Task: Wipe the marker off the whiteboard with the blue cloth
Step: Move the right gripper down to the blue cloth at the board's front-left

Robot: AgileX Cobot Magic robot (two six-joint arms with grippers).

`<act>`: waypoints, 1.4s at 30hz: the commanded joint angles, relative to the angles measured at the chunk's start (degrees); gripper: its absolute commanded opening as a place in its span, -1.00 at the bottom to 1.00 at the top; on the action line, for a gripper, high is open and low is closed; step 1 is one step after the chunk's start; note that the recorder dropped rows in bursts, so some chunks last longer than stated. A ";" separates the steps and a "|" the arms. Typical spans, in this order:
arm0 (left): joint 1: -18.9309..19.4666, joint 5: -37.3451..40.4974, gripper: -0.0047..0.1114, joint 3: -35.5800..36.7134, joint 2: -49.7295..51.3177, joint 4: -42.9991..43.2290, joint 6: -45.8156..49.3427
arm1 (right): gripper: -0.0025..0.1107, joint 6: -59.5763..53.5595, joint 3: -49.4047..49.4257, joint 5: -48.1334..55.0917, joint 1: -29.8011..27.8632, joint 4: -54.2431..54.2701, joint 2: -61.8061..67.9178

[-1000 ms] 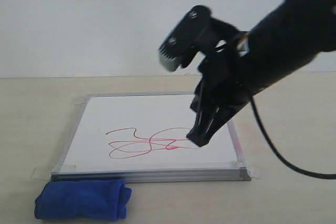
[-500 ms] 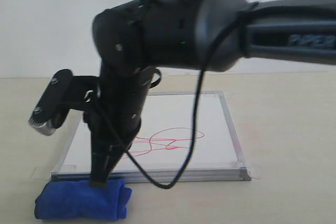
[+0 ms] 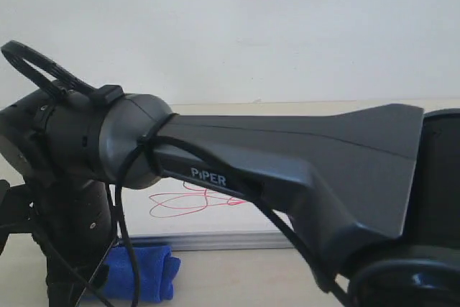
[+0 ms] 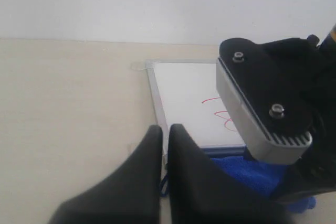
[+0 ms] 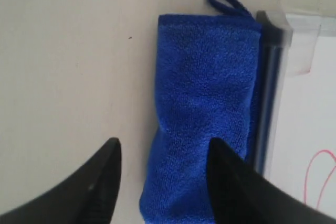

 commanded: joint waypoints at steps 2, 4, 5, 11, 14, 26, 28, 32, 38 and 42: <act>-0.13 -0.22 -0.85 0.19 -0.18 0.03 0.00 | -0.09 0.54 -0.43 -0.21 0.04 -3.23 1.30; -0.13 -0.22 -0.85 0.19 -0.18 0.03 0.00 | -0.09 1.52 -0.43 -0.21 0.04 -4.20 2.14; -0.13 -0.22 -0.85 0.19 -0.18 0.03 0.00 | -0.09 1.62 -0.43 -0.44 0.04 -4.20 2.34; -0.13 -0.22 -0.85 0.19 -0.18 0.03 0.00 | -0.09 1.78 -0.43 -3.82 0.04 -6.35 3.24; -0.13 -0.22 -0.85 0.19 -0.18 0.03 0.00 | -0.09 3.56 -0.43 -4.83 0.04 -6.86 3.24; -0.13 -0.22 -0.85 0.19 -0.18 0.03 0.00 | -0.09 4.71 -0.43 -5.75 0.04 -6.97 5.67; -0.13 -0.22 -0.85 0.19 -0.18 0.03 0.00 | -0.09 4.71 -0.43 -5.99 0.04 -6.84 6.17; -0.13 -0.22 -0.85 0.19 -0.18 0.03 0.00 | -0.10 4.71 -0.43 -5.99 0.04 -6.95 6.82; -0.13 -0.22 -0.85 0.19 -0.18 0.03 0.00 | -0.10 5.08 -0.43 -5.99 0.04 -6.95 6.91; -0.13 -0.22 -0.85 0.19 -0.18 0.03 0.00 | -0.19 6.14 -0.43 -5.71 0.04 -7.05 6.91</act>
